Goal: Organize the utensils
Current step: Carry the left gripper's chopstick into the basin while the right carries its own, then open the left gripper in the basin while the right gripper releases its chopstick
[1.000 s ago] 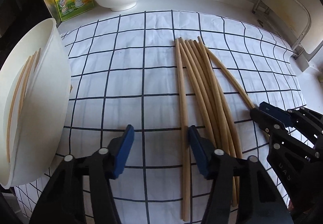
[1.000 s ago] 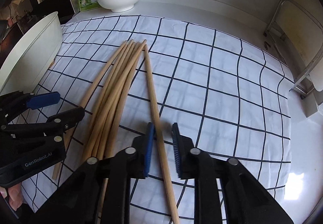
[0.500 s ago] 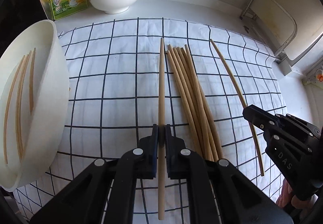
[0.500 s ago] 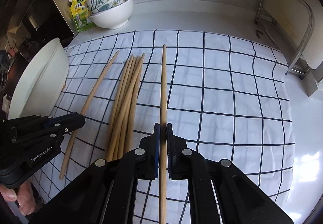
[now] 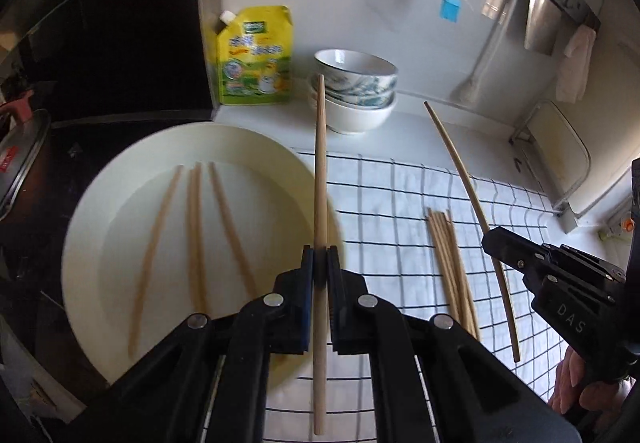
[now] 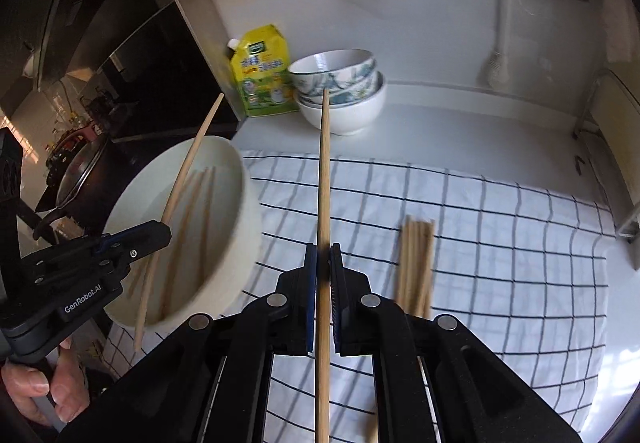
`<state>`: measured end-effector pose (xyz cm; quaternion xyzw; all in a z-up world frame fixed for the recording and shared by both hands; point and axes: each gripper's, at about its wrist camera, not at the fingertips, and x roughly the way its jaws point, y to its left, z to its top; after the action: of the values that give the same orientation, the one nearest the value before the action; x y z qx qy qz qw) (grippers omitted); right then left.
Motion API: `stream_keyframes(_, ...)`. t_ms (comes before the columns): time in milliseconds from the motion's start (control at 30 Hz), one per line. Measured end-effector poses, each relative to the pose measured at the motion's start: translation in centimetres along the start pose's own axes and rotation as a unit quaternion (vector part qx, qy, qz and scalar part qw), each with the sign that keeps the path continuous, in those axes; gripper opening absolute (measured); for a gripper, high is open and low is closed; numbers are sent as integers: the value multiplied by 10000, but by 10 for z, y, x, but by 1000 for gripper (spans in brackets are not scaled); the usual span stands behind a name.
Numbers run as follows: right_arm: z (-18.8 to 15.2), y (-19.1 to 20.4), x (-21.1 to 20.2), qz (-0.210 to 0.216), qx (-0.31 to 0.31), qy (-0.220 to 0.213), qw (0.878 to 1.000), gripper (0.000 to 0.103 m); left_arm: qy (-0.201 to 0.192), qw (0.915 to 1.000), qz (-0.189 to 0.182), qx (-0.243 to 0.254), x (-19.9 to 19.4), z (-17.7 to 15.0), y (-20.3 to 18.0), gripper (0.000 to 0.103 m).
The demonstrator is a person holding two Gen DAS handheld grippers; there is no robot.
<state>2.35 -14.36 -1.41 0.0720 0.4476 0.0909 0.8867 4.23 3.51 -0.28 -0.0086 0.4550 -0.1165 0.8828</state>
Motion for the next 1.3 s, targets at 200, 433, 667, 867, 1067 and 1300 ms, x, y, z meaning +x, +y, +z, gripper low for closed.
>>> stream_keyframes(200,32,81,42,442,-488,137,9977,6,-28,9985,361,-408,-1,7,85,7)
stream_keyframes(433,41,143,103,602,-665,602,9941,6,324,9973,463,-473,33,2,135,7)
stream_keyframes(667,28,148,147,373,-457,1161,9915,6,747,9958,345,-400,65,-6,142,8)
stream_keyframes(867,19,141,158,247,-338,1357,9899,6,902,9947,293,-404,79,-13,144,8)
stream_keyframes(1067,17,139,156,186,-309,1295,9909,8,900,9944,304,-472,76,-15,148,11)
stream_keyframes(1300,18,139,137,151,-325,1043,9939,15,704,9946,450,-623,58,-14,155,50)
